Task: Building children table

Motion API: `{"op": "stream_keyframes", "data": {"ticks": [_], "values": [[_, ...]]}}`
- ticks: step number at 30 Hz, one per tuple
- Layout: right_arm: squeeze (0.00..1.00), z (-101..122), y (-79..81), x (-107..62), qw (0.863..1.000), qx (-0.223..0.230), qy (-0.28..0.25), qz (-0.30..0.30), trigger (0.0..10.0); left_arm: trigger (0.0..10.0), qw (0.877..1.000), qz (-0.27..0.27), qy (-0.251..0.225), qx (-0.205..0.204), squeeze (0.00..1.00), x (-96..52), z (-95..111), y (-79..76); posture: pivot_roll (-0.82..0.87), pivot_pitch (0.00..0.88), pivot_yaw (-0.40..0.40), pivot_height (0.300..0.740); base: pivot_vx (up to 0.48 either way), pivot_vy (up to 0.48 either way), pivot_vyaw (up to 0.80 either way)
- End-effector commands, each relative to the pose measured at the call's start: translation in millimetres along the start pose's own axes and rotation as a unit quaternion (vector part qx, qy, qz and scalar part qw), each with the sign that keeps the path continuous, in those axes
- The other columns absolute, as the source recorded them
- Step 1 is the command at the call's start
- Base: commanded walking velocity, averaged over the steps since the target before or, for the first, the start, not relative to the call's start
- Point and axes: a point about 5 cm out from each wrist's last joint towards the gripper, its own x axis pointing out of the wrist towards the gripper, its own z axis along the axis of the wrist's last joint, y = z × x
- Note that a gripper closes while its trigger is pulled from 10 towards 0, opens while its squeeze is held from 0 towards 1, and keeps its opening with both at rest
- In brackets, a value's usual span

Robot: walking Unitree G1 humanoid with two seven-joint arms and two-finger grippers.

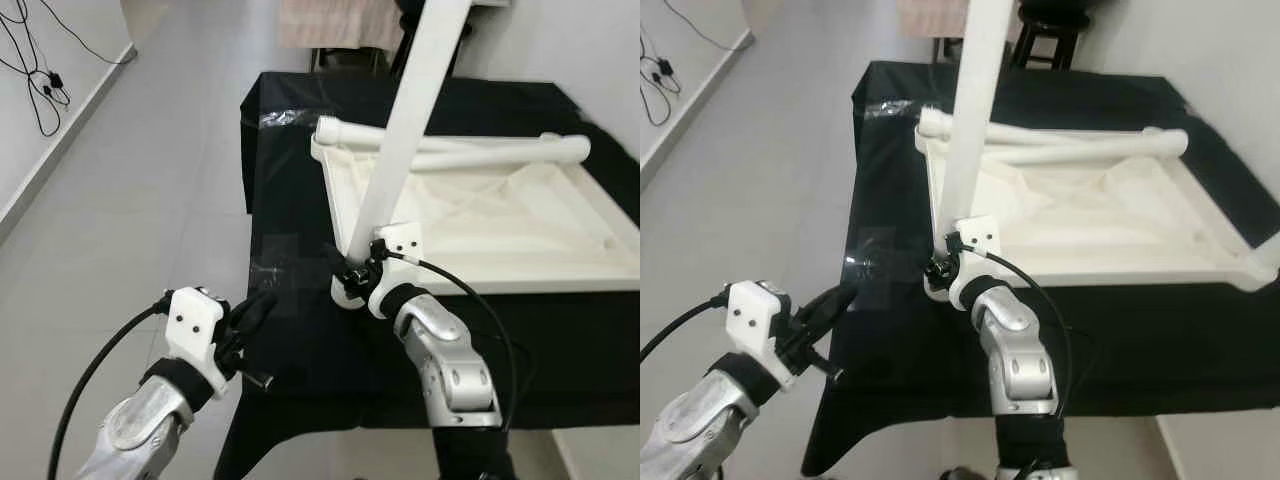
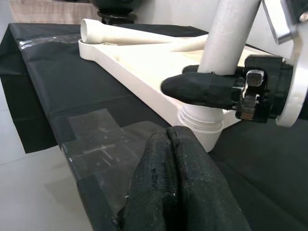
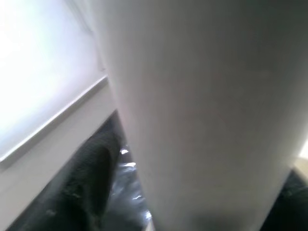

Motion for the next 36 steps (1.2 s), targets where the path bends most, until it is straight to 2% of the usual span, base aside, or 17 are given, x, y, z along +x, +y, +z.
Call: {"op": "stream_keyframes", "data": {"ticks": [1, 2, 5, 8, 9, 10, 14, 15, 17, 18, 26, 31, 32, 33, 34, 35, 36], "values": [[1.0, 12.3, 13.3, 7.5, 0.997, -0.004, -0.021, 0.081, 10.0, 10.0, 1.0, -0.003, 0.006, -0.008, 0.0, 0.6, -4.1, -0.8, 0.06, 0.128, -0.081, 0.74, 0.0, 0.0, 0.0], [0.0, 18.4, 8.5, 9.4, 0.992, -0.02, -0.03, 0.117, 10.0, 10.0, 1.0, -0.003, 0.006, -0.008, 0.0, 1.5, -4.3, -1.0, 0.07, 0.124, -0.084, 0.74, 0.0, 0.0, 0.0], [0.0, 22.5, -1.3, 10.9, 0.978, -0.035, -0.026, 0.206, 10.0, 10.0, 1.0, -0.003, 0.005, -0.008, 0.0, 2.7, -4.4, -1.6, 0.08, 0.119, -0.084, 0.74, 0.0, 0.0, 0.0], [0.0, 15.1, -15.9, 8.0, 0.941, -0.054, 0.029, 0.334, 10.0, 10.0, 1.0, -0.003, 0.006, -0.008, 0.0, 3.5, -5.0, -3.3, 0.12, 0.112, -0.084, 0.74, 0.0, 0.0, 0.0], [0.0, 15.1, -15.9, 8.0, 0.941, -0.054, 0.029, 0.334, 10.0, 10.0, 1.0, -0.003, 0.006, -0.008, 0.0, 3.5, -5.0, -3.3, 0.12, 0.112, -0.084, 0.74, 0.0, 0.0, 0.0], [0.0, 14.0, -25.5, 10.6, 0.932, -0.044, 0.053, 0.356, 10.0, 10.0, 1.0, -0.003, 0.007, -0.008, 0.0, 3.4, -5.8, -4.2, 0.14, 0.107, -0.082, 0.74, 0.0, 0.0, 0.0], [0.0, 17.4, -33.2, 17.7, 0.937, -0.033, 0.056, 0.343, 9.7, 10.0, 1.0, -0.003, 0.008, -0.008, 0.0, 3.0, -6.4, -4.7, 0.14, 0.106, -0.084, 0.74, 0.0, 0.0, 0.0], [0.0, 20.1, -38.4, 22.1, 0.942, -0.026, 0.057, 0.33, 2.9, 10.0, 1.0, -0.003, 0.009, -0.008, 0.0, 2.8, -6.8, -4.9, 0.15, 0.102, -0.085, 0.74, 0.0, 0.0, 0.0], [0.0, 21.9, -41.5, 24.5, 0.944, -0.022, 0.058, 0.323, 2.9, 10.0, 1.0, -0.003, 0.009, -0.009, 0.0, 2.6, -7.1, -5.1, 0.15, 0.102, -0.085, 0.74, 0.0, 0.0, 0.0], [0.0, 24.4, -45.9, 24.9, 0.945, -0.015, 0.057, 0.322, 0.0, 10.0, 1.0, -0.004, 0.01, -0.009, 0.0, 2.2, -7.4, -5.2, 0.15, 0.102, -0.084, 0.74, 0.0, 0.0, 0.0], [0.0, 22.6, -64.7, 14.7, 0.946, -0.005, 0.051, 0.32, 0.0, 10.0, 1.0, -0.005, 0.011, -0.011, 0.0, 1.4, -8.3, -6.5, 0.14, 0.101, -0.088, 0.74, 0.0, 0.0, 0.0], [0.0, 8.4, -75.5, -8.2, 0.953, -0.026, 0.061, 0.295, 0.0, 10.0, 1.0, -0.005, 0.01, -0.011, 0.0, 1.0, -7.9, -7.9, 0.13, 0.105, -0.089, 0.74, 0.0, 0.0, 0.0], [0.0, 0.8, -78.1, -18.5, 0.963, -0.03, 0.069, 0.259, 0.0, 10.0, 1.0, -0.005, 0.01, -0.011, 0.0, 0.4, -7.8, -7.7, 0.12, 0.109, -0.089, 0.74, 0.0, 0.0, 0.0], [0.0, 0.8, -78.1, -18.5, 0.963, -0.03, 0.069, 0.259, 0.0, 10.0, 1.0, -0.005, 0.01, -0.011, 0.0, 0.4, -7.8, -7.7, 0.12, 0.109, -0.089, 0.74, 0.0, 0.0, 0.0], [0.0, -9.7, -75.0, -30.5, 0.973, -0.038, 0.086, 0.211, 0.0, 10.0, 1.0, -0.005, 0.01, -0.01, 0.0, -0.5, -7.5, -7.2, 0.12, 0.112, -0.093, 0.74, 0.0, 0.0, 0.0], [0.0, -9.7, -75.0, -30.5, 0.973, -0.038, 0.086, 0.211, 0.0, 10.0, 1.0, -0.005, 0.01, -0.01, 0.0, -0.5, -7.5, -7.2, 0.12, 0.112, -0.093, 0.74, 0.0, 0.0, 0.0], [0.0, -23.6, -62.1, -39.3, 0.985, -0.045, 0.11, 0.128, 0.0, 10.0, 1.0, -0.005, 0.01, -0.01, 0.0, -2.0, -6.9, -6.3, 0.11, 0.121, -0.097, 0.74, 0.0, 0.0, 0.0]]}}
